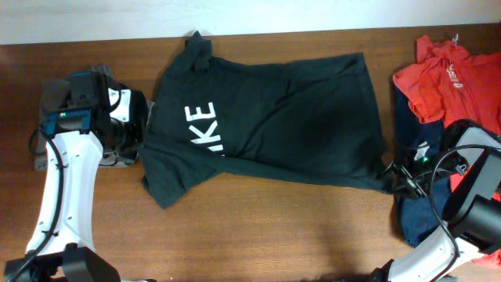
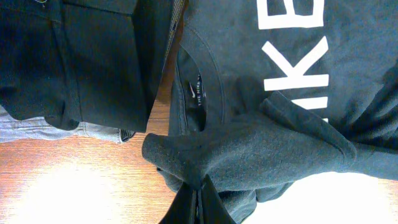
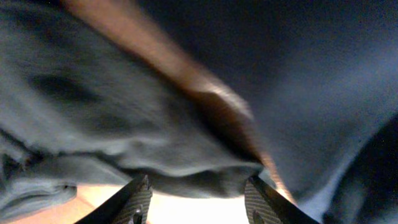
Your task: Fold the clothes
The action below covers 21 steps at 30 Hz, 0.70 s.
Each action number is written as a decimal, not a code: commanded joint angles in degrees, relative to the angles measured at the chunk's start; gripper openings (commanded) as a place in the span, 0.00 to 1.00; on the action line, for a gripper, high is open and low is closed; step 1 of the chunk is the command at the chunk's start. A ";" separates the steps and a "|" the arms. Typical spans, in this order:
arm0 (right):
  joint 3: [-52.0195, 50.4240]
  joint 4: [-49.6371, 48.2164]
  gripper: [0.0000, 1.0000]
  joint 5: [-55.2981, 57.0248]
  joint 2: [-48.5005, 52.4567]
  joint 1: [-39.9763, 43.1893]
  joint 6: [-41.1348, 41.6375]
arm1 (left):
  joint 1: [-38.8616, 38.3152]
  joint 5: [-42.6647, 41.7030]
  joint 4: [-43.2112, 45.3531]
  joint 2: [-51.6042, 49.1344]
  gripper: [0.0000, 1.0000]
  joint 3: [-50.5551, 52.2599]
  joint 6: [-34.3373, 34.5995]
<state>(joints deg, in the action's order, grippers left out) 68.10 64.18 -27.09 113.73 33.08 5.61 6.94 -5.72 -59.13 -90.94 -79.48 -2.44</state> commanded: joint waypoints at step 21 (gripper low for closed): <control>-5.46 -0.28 0.54 2.97 -3.63 0.33 12.09 | 0.35 0.44 -0.26 1.33 0.00 -1.31 -0.70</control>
<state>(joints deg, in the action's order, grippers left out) 64.07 65.12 -25.56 111.07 33.15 14.61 6.94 -5.69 -59.33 -90.94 -79.48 -2.44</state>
